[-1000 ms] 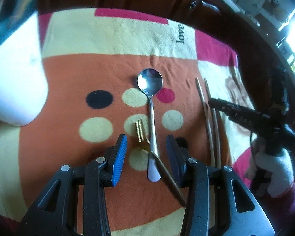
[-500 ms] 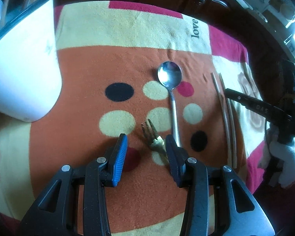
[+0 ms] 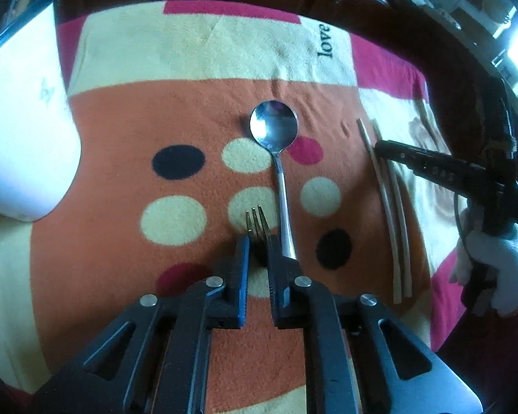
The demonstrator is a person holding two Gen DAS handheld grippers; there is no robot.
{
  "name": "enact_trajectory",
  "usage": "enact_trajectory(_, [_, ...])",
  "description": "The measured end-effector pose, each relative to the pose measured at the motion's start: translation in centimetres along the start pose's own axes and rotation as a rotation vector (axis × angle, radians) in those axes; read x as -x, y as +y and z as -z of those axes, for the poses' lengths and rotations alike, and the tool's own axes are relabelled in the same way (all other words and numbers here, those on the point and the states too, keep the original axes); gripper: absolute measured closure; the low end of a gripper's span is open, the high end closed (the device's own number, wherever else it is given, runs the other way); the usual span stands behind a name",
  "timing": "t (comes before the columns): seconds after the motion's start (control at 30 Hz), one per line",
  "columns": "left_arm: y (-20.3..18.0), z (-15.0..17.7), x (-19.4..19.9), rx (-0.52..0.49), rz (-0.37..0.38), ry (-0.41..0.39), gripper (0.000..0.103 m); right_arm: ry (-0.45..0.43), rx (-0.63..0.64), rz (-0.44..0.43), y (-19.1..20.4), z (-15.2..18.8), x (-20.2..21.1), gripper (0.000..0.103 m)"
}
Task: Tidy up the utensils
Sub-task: 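Grasp the gold fork with the left tool while the right grasps a wooden chopstick, then lift the gold fork with the left tool while the right lifts the chopstick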
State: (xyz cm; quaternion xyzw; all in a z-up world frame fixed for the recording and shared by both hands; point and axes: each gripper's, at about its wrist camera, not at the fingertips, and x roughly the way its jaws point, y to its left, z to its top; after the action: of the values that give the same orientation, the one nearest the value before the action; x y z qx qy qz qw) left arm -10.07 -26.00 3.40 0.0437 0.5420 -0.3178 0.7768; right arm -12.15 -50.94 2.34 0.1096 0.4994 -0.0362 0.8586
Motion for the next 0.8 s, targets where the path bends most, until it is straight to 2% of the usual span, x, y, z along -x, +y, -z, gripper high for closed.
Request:
enact_trajectory(0.1, [0.6, -0.2, 0.7, 0.024, 0.028, -0.013, 0.100, -0.006, -0.019, -0.032, 0.0, 0.0, 0.2, 0.094])
enact_trajectory(0.43, [1.5, 0.3, 4.9, 0.025, 0.048, -0.085, 0.102, -0.119, -0.061, -0.154, 1.1, 1.3, 5.0, 0.097])
enact_trajectory(0.8, [1.7, 0.8, 10.1, 0.029, 0.060, -0.180, 0.102, -0.193, -0.035, -0.208, 3.4, 2.6, 10.1, 0.097])
